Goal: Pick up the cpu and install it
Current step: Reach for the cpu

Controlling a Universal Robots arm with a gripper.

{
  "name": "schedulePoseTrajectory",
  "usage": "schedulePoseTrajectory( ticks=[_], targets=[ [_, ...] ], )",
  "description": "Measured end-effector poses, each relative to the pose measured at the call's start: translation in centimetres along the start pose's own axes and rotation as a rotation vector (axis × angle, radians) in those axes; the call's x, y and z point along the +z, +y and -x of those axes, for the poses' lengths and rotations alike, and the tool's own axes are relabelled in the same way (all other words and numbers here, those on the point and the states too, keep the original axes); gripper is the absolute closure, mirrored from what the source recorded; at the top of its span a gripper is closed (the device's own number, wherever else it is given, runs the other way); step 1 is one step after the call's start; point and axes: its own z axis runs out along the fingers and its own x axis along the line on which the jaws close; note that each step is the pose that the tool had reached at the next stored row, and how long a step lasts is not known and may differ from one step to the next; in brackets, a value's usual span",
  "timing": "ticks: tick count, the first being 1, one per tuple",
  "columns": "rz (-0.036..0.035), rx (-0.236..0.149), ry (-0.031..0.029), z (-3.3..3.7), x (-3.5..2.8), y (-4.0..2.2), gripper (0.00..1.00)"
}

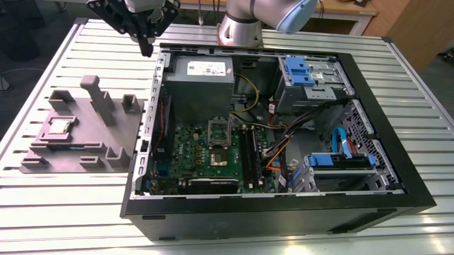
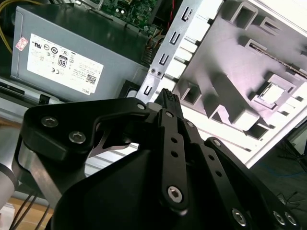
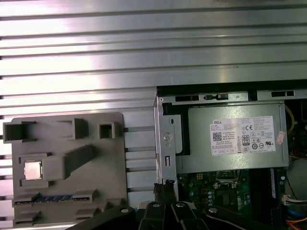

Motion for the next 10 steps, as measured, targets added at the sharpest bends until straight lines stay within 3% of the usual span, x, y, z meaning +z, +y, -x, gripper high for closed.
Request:
schedulePoseTrajectory(
  ticks=[1,10],
  targets=[
    [0.0000,0.000,0.0000,-0.51,0.00,-0.04,0.90],
    [0.0000,0.000,0.0000,-0.64,0.00,-0.05,0.90]
  ],
)
